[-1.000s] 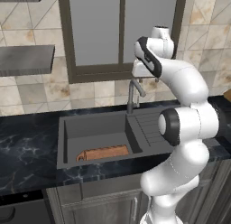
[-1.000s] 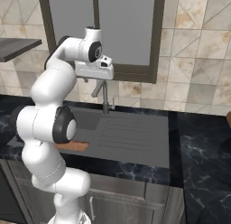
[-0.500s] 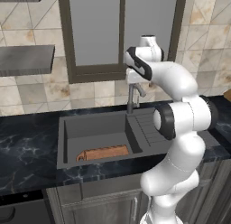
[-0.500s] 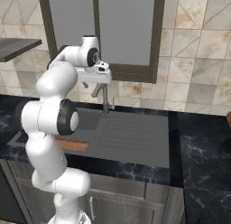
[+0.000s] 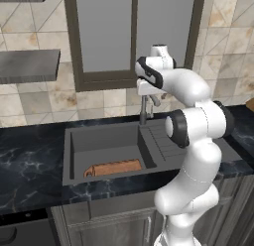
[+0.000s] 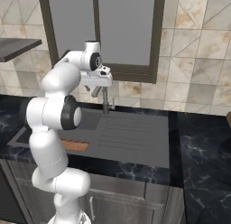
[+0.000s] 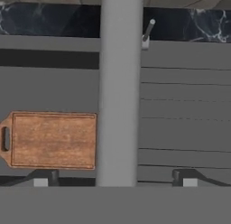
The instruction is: Turn on the sink faucet with hot water and rinse the cutting board for ten seconds, then turn off the faucet. Push the cutting board to reach the water if necessary.
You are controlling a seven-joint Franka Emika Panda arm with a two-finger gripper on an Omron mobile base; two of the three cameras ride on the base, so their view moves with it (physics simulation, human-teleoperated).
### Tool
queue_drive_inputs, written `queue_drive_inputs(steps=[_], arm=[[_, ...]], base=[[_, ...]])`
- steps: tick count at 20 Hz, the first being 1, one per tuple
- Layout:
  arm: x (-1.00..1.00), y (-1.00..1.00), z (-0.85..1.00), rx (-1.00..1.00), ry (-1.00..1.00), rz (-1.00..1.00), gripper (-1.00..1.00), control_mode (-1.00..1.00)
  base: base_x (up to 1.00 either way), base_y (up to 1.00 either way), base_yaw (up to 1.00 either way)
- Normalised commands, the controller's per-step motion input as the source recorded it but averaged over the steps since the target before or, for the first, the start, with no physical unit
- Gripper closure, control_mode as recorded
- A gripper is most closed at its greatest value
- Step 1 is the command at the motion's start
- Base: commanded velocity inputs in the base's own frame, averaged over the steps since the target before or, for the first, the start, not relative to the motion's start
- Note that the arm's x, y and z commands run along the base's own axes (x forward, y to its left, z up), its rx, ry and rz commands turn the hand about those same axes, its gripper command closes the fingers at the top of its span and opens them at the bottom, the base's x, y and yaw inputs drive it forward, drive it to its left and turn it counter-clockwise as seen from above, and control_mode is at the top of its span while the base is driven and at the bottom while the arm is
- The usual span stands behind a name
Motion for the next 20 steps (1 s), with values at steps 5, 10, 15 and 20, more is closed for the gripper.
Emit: queue_drive_inputs(steps=[5,10,15,20], arm=[[0.04,0.00,-0.25,0.00,0.02,0.00,-1.00,-1.00],[0.00,0.00,-0.17,0.00,0.04,0.00,-1.00,-1.00],[0.00,0.12,-0.12,0.00,0.07,0.00,-1.00,-1.00],[0.00,0.25,-0.19,0.00,0.07,0.00,-1.00,-1.00]], base=[[0.00,0.00,0.00],[0.00,0.00,0.00],[0.00,0.00,0.00],[0.00,0.00,0.00]])
